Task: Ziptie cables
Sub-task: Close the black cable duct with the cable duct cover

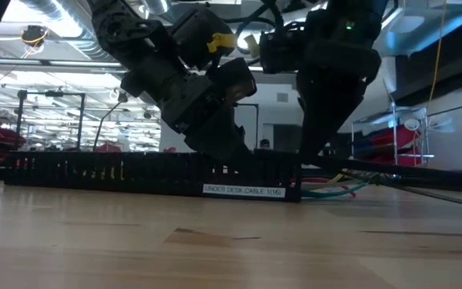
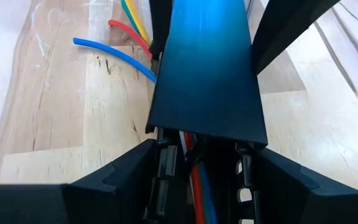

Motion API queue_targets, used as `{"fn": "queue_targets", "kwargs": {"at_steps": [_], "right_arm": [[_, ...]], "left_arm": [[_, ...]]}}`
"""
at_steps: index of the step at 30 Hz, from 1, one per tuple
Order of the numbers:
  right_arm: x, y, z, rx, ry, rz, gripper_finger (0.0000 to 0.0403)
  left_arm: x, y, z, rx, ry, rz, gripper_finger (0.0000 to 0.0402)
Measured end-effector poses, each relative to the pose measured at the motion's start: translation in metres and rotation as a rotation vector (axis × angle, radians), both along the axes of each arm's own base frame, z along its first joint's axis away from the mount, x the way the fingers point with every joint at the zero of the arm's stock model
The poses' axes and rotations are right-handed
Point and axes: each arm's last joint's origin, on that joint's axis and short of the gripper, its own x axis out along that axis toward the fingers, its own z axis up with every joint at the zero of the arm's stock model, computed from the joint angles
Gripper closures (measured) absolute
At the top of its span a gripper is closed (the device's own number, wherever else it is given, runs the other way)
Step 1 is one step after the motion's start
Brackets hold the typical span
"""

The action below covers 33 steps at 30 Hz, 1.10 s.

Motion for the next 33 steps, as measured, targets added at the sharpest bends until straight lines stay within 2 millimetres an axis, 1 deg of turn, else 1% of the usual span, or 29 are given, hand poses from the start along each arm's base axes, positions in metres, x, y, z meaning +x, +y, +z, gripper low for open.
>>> {"fn": "queue_targets", "kwargs": {"at_steps": [7,13,20,28,30,33], "right_arm": [[0.003,-0.008,-0.007,0.063,-0.002,-0.008,0.0178],[0.003,-0.008,-0.007,0.067,-0.002,0.044,0.0178],[0.006,-0.007,-0.007,0.075,-0.025,0.060,0.0178],[0.007,-0.007,-0.007,0.074,-0.033,0.070,0.0178],[0.007,-0.007,-0.007,0.073,-0.033,0.070,0.0178],[0.007,-0.007,-0.007,0.073,-0.033,0.072,0.0178]], "left_arm": [[0.000,-0.003,0.000,0.013,-0.008,-0.020,0.0178],[-0.001,-0.004,0.003,0.032,-0.018,-0.041,0.0178],[-0.005,-0.004,0.015,0.086,0.012,-0.059,0.0178],[-0.005,-0.004,0.015,0.092,0.019,-0.057,0.0177],[-0.005,-0.004,0.015,0.089,0.024,-0.053,0.0171],[-0.005,-0.002,0.014,0.079,0.035,-0.039,0.0149]]}}
